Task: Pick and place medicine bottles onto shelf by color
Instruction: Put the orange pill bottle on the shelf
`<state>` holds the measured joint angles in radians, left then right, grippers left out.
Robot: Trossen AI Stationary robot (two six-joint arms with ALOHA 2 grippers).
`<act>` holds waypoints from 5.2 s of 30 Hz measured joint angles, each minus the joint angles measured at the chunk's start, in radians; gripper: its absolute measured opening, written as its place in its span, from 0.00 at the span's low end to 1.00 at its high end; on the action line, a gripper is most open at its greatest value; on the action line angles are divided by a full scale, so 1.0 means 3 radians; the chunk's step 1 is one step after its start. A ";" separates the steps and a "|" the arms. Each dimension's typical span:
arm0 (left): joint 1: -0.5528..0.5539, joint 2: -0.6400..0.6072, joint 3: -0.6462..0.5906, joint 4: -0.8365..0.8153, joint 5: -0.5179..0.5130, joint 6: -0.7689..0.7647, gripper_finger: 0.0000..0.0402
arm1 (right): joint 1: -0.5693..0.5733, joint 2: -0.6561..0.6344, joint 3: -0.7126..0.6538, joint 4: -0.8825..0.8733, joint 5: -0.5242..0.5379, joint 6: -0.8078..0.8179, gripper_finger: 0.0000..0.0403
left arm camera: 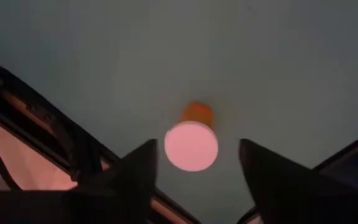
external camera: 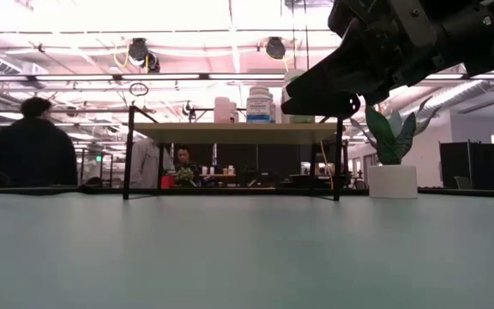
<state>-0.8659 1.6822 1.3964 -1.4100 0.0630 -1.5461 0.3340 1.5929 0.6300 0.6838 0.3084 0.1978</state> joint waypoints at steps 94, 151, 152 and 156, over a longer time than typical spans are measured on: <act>0.3424 -0.0163 0.1517 -0.0537 -0.1156 0.3607 0.52 | 0.0000 0.0001 0.0000 -0.0173 0.0010 0.0151 0.61; 0.3547 0.0391 0.2796 -0.0533 -0.0198 0.5331 0.54 | 0.0165 0.0003 -0.0231 0.1322 0.0002 -0.0768 0.61; 0.3404 0.0398 0.2794 -0.0533 -0.0194 0.5347 0.54 | 0.0180 0.0003 -0.0231 0.1429 0.0003 -0.0841 0.61; 0.2823 0.0465 0.2795 -0.0522 -0.0209 0.5472 0.54 | 0.0211 0.0003 -0.0231 0.1824 0.0013 -0.0943 0.61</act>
<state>-0.0189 1.8216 2.2349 -1.5666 0.0004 0.0956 0.3972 1.5936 0.5606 1.2309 0.3124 -0.0850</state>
